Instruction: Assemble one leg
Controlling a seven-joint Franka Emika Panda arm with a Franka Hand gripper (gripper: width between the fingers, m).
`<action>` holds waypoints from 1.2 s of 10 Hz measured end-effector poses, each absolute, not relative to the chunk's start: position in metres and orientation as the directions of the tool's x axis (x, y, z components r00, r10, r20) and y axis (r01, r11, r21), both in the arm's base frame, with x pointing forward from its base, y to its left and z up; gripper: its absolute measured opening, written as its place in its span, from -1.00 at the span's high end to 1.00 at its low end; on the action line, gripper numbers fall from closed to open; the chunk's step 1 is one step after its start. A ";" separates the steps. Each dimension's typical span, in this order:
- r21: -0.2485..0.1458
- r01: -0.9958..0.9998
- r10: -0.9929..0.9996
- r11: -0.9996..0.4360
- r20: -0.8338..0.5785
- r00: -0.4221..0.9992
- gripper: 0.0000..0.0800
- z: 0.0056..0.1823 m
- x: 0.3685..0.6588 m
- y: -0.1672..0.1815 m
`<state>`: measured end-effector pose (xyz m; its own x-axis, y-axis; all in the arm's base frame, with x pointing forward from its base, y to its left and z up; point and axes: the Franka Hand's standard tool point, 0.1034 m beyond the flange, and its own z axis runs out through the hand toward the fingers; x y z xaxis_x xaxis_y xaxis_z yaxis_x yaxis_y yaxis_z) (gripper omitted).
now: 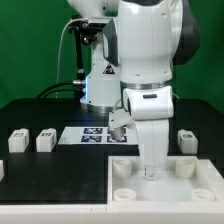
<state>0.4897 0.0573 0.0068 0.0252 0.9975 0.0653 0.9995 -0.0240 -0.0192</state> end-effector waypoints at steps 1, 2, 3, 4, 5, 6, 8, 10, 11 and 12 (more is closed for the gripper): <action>-0.019 1.000 0.998 -0.024 0.065 0.025 -0.62 0.007 0.490 0.057; -0.019 1.000 0.998 -0.024 0.065 0.026 -0.62 0.007 0.490 0.057; -0.019 1.000 0.998 -0.025 0.065 0.026 -0.62 0.007 0.490 0.057; -0.019 1.000 0.998 -0.025 0.065 0.026 -0.62 0.007 0.490 0.057; -0.016 0.998 0.996 -0.055 0.064 0.056 -0.62 0.011 0.490 0.059; -0.013 0.993 0.991 -0.119 0.054 0.119 -0.62 0.027 0.486 0.063; -0.009 0.981 0.980 -0.194 0.038 0.194 -0.62 0.051 0.480 0.074; -0.024 0.897 0.896 -0.442 0.032 0.443 -0.62 0.058 0.469 0.101; -0.032 0.819 0.819 -0.572 0.025 0.573 -0.62 0.059 0.460 0.119; -0.035 0.748 0.747 -0.663 0.022 0.664 -0.62 0.059 0.457 0.129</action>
Offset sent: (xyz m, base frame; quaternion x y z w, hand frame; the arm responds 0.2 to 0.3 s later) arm 0.0000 0.0000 0.0000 0.0000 0.0000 0.0000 1.0000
